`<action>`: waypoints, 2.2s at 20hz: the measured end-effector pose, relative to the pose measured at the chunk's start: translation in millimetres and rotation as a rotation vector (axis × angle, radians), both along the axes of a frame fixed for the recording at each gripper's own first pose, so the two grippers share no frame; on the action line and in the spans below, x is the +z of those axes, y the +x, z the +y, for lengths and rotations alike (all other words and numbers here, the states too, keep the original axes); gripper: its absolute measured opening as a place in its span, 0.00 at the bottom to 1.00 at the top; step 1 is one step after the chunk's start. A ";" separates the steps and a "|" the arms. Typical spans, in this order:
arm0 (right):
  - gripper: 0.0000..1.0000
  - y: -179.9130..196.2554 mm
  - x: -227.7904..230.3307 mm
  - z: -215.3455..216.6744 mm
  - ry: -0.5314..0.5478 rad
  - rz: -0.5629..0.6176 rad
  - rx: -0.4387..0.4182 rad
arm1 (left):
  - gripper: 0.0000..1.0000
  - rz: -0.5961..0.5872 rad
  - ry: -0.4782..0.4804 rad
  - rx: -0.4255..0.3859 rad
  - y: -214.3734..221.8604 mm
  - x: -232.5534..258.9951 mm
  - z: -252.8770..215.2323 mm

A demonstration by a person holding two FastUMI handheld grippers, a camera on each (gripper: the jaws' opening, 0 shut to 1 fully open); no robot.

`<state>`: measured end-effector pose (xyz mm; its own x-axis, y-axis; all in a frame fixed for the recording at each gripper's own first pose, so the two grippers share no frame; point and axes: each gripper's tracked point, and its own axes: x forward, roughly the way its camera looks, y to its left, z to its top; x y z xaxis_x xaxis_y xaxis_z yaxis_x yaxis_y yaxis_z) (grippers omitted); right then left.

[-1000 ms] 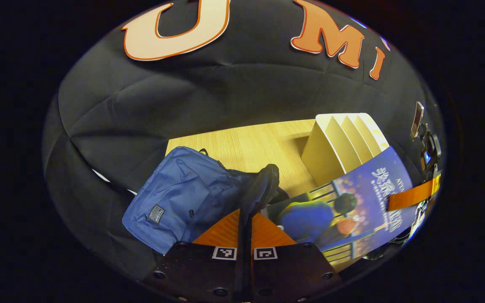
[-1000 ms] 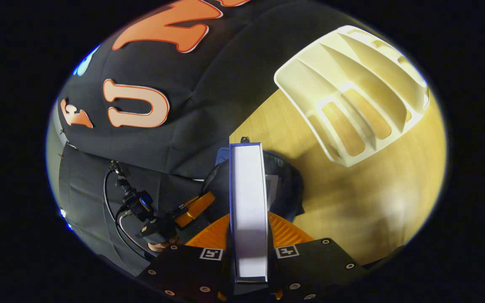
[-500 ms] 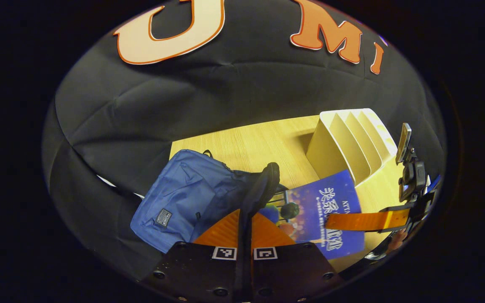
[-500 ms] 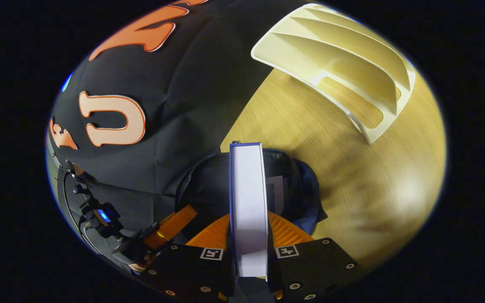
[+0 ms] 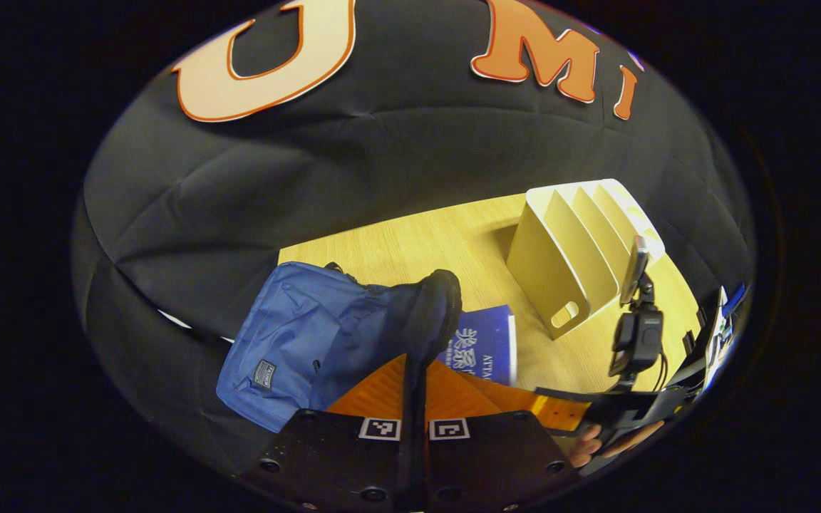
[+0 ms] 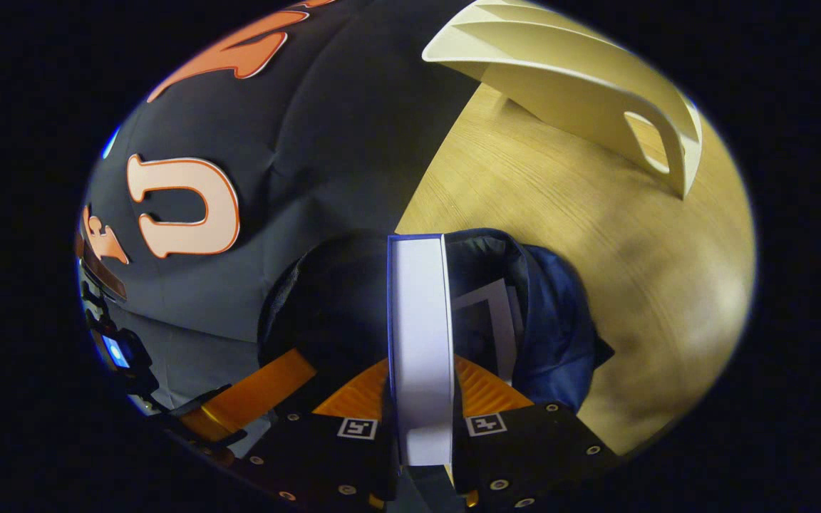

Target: Open the schoolbag, grab two books from the bookshelf and put them into the schoolbag.

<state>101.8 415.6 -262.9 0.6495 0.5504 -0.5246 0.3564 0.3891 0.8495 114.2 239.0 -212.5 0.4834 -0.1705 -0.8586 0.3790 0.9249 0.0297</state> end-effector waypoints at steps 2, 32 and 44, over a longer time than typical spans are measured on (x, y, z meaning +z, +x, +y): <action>0.30 4.4 -4.7 9.9 0.009 -0.002 -0.008 | 0.01 0.006 -0.002 -0.015 1.1 -2.0 -6.3; 0.96 -12.0 93.3 -182.4 -0.409 -0.189 0.005 | 0.01 0.032 0.057 -0.018 -22.6 -46.7 -24.4; 0.96 -15.5 113.5 -303.3 -0.691 -0.272 -0.008 | 0.13 -0.050 0.149 0.089 -46.9 -33.2 -40.1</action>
